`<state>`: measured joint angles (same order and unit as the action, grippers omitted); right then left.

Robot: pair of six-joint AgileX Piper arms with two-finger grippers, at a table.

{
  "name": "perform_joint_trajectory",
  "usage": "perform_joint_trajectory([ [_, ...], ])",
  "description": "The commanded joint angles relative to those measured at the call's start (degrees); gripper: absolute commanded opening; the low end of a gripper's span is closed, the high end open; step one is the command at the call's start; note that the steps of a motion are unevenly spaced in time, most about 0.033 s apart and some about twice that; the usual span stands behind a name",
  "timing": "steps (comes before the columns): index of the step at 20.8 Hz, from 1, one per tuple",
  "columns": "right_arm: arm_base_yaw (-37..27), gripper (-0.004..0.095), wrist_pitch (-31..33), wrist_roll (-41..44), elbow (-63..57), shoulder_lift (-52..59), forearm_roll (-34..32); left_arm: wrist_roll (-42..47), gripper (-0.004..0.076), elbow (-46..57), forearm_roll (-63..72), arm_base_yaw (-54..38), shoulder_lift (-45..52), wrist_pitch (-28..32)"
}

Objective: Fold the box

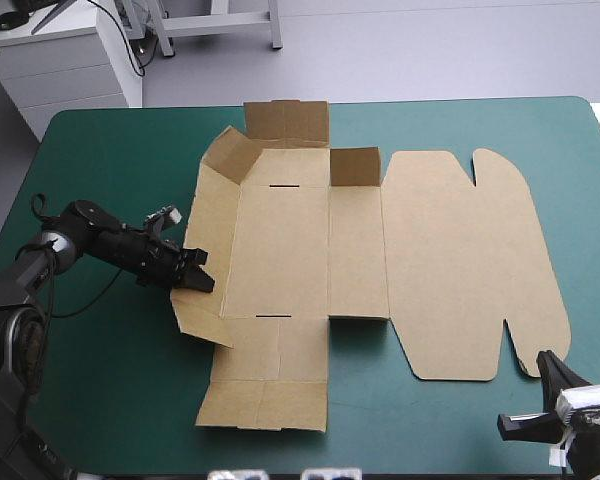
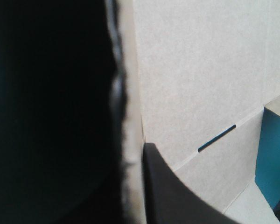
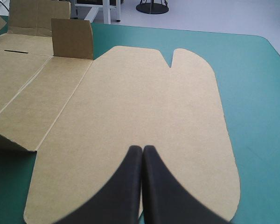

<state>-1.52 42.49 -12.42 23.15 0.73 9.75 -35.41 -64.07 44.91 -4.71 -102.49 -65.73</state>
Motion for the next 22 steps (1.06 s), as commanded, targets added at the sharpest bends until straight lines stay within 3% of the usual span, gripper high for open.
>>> perform_joint_trajectory([
  [1, 0.03, -0.0019, -4.33, -0.08, 1.74, 0.02, 0.22, -0.41, -0.0008, -4.55, -0.02, 0.20, 2.26, -4.03],
  [4, 0.03, -0.0019, -4.33, -0.08, 1.74, 0.02, 0.22, -0.41, -0.0008, -10.47, -0.13, 0.32, 2.26, -8.51],
  [8, 0.03, -0.0019, -4.33, -0.08, 1.74, 0.02, 0.22, -0.26, -0.0008, -21.48, -1.54, 2.30, 2.37, -8.51],
  [13, 0.03, -0.0019, -4.33, -0.08, 1.74, 0.02, 0.22, -6.53, -0.0008, -36.12, -27.22, 12.43, 2.37, -8.09],
  [16, 0.03, -0.0019, -4.33, -0.08, 1.74, 0.02, 0.22, -7.53, -0.0008, -39.41, -40.39, 17.70, 2.37, -8.09],
  [22, 0.03, -0.0019, -4.33, -0.08, 1.74, 0.02, 0.22, -16.23, -0.0008, -39.78, -49.28, 22.74, 2.37, -7.17],
])
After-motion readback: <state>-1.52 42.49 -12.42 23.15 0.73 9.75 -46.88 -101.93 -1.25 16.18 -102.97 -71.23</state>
